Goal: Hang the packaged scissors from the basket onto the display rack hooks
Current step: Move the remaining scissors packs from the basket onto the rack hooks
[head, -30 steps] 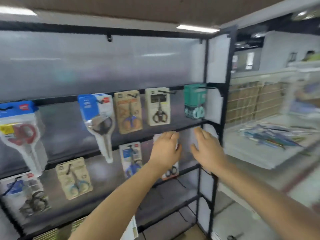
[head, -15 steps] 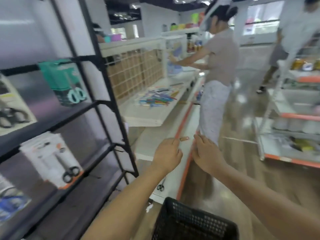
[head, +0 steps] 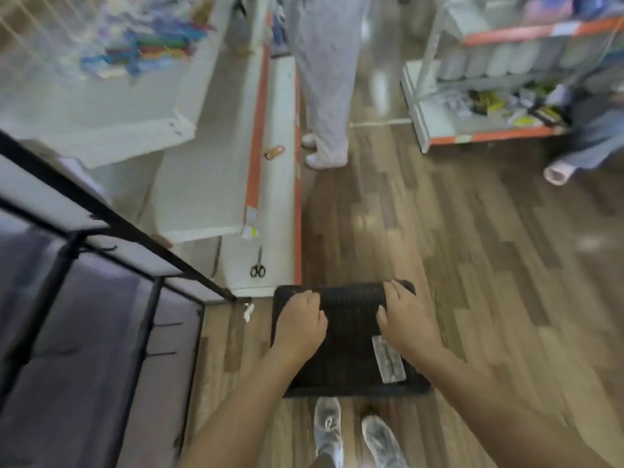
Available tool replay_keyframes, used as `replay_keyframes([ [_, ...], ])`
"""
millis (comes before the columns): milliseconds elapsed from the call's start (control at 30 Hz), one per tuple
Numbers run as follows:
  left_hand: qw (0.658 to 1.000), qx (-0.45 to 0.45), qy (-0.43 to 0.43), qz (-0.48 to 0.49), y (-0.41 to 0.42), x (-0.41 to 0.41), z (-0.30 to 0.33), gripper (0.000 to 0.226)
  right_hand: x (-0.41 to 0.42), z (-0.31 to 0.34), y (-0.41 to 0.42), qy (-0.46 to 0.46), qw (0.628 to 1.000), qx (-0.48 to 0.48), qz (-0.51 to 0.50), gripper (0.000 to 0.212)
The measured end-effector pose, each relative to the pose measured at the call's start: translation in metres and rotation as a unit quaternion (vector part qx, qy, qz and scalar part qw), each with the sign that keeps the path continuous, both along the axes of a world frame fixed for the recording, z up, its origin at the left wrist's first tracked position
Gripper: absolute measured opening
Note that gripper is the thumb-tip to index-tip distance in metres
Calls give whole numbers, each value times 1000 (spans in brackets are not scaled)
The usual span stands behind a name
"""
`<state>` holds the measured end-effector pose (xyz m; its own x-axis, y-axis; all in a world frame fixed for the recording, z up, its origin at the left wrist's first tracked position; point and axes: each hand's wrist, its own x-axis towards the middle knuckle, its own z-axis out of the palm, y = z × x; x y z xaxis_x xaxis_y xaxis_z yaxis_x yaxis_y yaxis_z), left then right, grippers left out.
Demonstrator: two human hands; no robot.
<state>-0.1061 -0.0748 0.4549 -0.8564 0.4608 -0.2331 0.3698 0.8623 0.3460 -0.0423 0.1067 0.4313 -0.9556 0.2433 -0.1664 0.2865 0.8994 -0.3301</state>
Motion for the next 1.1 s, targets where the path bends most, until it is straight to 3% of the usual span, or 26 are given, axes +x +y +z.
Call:
replay_keyframes([
  [333,985,-99,-126,-70,-21,12,-186,35,67,-187,-14,-217,972,-44,-80,44],
  [567,971,-129,-176,-99,-8,19,-318,36,68,-318,5,-269,954,-54,-117,41],
  [767,976,-122,-153,-94,4,12,-445,16,40,-434,33,-276,960,-12,-55,44],
  [900,981,-117,-90,-125,18,5,-534,35,18,-516,53,-273,962,17,-8,41],
  [1100,980,-93,-88,-149,42,-6,-626,34,0,-621,71,-296,953,67,7,72],
])
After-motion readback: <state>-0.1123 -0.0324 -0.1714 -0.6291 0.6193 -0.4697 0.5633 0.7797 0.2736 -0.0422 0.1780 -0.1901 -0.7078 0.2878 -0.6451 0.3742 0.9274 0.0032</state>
